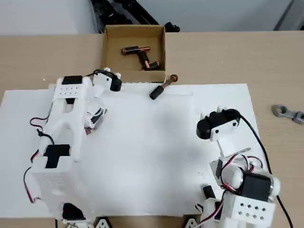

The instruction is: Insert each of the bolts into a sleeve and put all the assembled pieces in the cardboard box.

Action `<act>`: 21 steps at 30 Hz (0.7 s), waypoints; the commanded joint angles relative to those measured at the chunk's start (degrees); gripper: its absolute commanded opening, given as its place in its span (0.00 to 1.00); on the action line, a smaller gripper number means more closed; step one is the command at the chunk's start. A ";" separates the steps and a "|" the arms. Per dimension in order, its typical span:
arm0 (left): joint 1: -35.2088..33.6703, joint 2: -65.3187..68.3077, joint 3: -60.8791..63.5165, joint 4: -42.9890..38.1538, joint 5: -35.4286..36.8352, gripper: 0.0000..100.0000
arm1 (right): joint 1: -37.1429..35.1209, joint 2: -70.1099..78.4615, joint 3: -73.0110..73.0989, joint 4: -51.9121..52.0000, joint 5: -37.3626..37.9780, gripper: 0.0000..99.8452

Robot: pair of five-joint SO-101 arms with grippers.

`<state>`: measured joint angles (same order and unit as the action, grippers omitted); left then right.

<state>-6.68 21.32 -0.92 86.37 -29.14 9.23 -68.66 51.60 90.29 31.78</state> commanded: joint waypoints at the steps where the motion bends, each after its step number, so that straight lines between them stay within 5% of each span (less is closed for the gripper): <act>1: 1.93 -12.04 -4.53 7.47 -3.08 0.01 | 0.48 0.13 -0.26 -0.40 0.00 0.01; 6: 6.68 -27.25 -3.91 14.24 -14.15 0.01 | 0.48 0.13 -0.26 -0.40 0.00 0.01; 10: 6.59 -34.64 4.26 14.15 -34.99 0.01 | 0.48 0.22 -0.26 -0.40 0.00 0.01; 14: 2.73 -33.32 9.01 13.98 -47.38 0.01 | 0.57 0.22 -0.26 -0.40 0.00 0.01; 21: -8.00 -18.20 13.14 4.04 -54.59 0.01 | 0.31 0.22 -0.18 -0.57 0.00 0.01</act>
<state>-11.52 -1.54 12.18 94.90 -81.27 9.23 -68.66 51.60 90.29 31.78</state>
